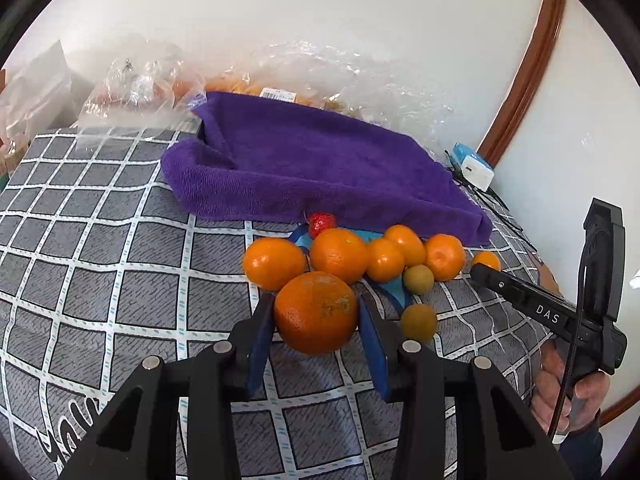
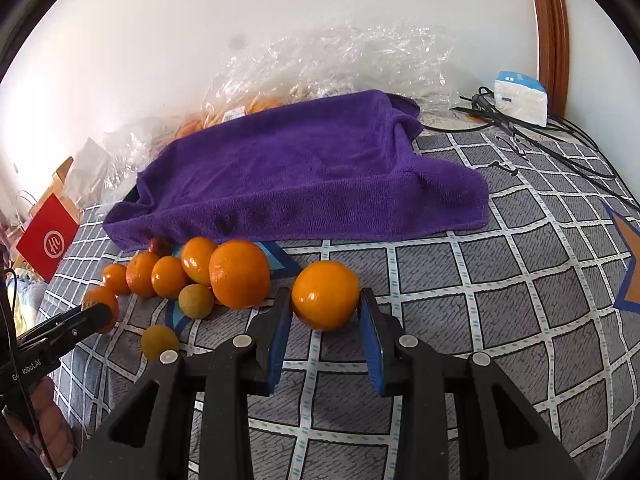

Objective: Organize fruits
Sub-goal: 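Lift the left tool's orange over the purple towel while the right tool carries its orange there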

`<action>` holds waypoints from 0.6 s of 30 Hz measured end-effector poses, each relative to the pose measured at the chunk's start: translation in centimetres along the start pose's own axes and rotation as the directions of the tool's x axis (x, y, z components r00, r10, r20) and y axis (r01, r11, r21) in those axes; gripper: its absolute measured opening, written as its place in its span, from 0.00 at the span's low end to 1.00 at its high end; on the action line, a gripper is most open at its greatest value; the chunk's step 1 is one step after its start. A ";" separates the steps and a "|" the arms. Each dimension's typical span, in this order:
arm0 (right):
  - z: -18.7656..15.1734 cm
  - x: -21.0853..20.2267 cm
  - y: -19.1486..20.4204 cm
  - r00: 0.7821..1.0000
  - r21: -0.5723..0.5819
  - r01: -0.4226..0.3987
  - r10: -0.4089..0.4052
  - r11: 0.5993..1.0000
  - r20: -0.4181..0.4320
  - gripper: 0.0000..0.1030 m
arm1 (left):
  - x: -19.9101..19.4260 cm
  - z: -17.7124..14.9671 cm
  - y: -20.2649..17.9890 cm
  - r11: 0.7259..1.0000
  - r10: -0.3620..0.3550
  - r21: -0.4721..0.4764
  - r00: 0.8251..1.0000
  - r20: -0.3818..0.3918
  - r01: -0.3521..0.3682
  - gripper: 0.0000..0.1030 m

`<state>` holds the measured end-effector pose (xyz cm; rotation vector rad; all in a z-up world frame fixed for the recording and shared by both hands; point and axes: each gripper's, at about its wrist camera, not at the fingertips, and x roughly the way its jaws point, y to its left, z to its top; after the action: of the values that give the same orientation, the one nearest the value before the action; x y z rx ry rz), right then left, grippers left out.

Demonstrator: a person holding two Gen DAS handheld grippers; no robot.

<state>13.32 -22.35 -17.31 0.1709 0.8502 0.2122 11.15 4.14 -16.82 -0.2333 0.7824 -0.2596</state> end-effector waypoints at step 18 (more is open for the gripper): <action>1.7 -3.6 1.4 0.999 -0.028 0.019 -0.017 0.999 0.048 0.32 | -3.8 3.3 0.0 0.998 0.061 -0.019 0.997 0.054 -0.060 0.38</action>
<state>12.13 -22.04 -13.29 0.1414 0.8009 0.2026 10.92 5.70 -11.99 -0.2317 0.7364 -0.1886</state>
